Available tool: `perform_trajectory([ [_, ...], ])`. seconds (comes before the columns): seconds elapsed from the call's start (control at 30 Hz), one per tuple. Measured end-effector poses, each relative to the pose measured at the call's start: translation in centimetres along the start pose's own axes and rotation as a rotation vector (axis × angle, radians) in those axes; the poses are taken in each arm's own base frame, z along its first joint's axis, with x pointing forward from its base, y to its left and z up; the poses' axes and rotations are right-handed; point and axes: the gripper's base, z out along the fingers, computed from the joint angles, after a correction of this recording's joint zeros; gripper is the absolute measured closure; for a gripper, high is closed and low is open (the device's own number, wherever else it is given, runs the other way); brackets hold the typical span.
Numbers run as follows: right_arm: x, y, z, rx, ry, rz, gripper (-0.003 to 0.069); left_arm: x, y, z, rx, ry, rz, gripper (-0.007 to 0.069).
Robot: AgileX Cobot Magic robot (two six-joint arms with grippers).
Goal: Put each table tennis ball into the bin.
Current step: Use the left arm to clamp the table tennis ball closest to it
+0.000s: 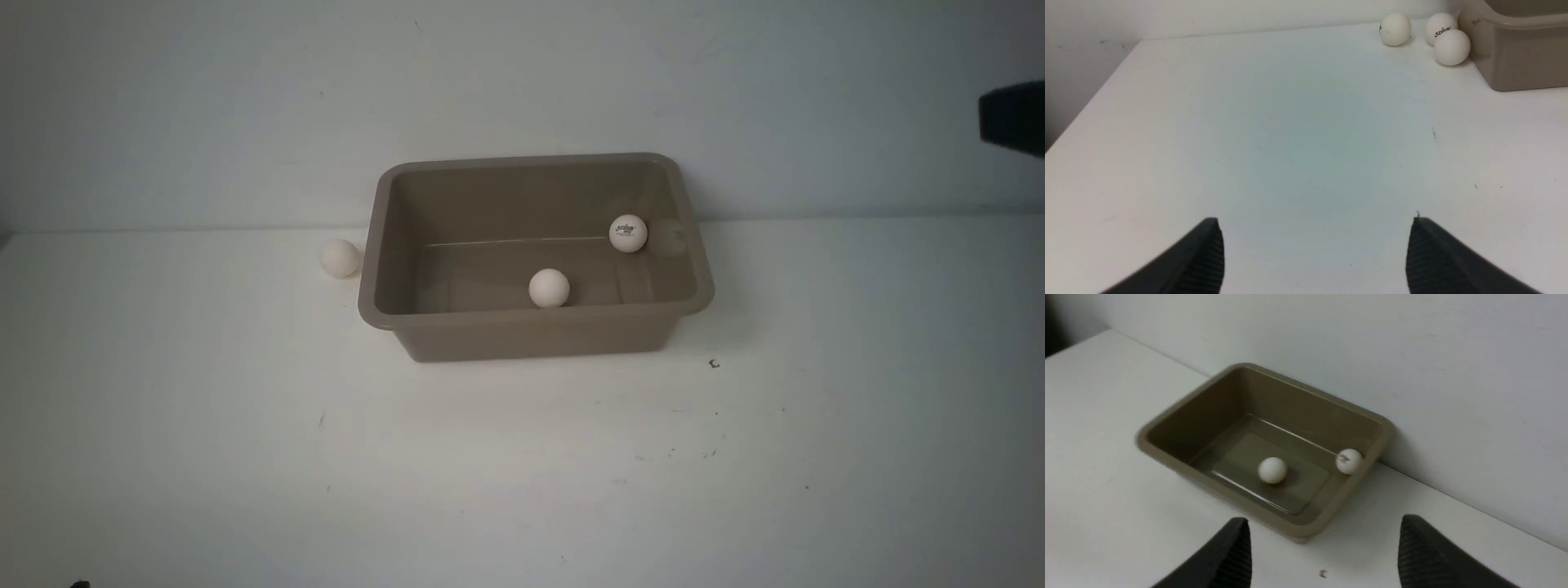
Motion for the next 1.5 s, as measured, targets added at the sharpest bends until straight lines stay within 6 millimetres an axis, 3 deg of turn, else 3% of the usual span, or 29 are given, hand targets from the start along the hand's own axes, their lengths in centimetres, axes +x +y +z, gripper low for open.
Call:
perform_trajectory([
  [0.17,2.3,-1.6,0.7,0.170,0.099,-0.014,0.0216,0.0,0.0,0.0,0.000,0.000,0.000,0.0083],
  [0.37,3.2,-3.0,0.2,0.341,0.187,0.006,0.0216,0.0,0.0,0.0,0.000,0.000,0.000,0.0083],
  [0.5,3.1,-3.8,-0.6,0.472,0.175,0.054,0.0216,0.0,0.0,0.0,0.000,0.000,0.000,0.0083],
  [0.77,2.0,-4.2,0.0,0.475,0.004,0.196,0.0226,0.0,0.0,0.0,0.000,0.000,0.000,0.0083],
  [0.9,2.0,-4.2,0.1,0.470,-0.010,0.216,0.0310,0.0,0.0,0.0,0.000,0.000,0.000,0.0083],
  [1.07,1.8,-3.7,0.1,0.428,-0.041,0.293,0.0538,0.0,0.0,0.0,0.000,0.000,0.000,0.0083],
  [1.17,1.5,-3.4,0.1,0.392,-0.081,0.371,0.0631,0.0,0.0,0.0,0.000,0.000,0.000,0.0083],
  [1.5,0.8,-3.1,0.1,0.329,-0.169,0.508,0.0675,0.0,0.0,0.0,0.000,0.000,0.000,0.0083],
])
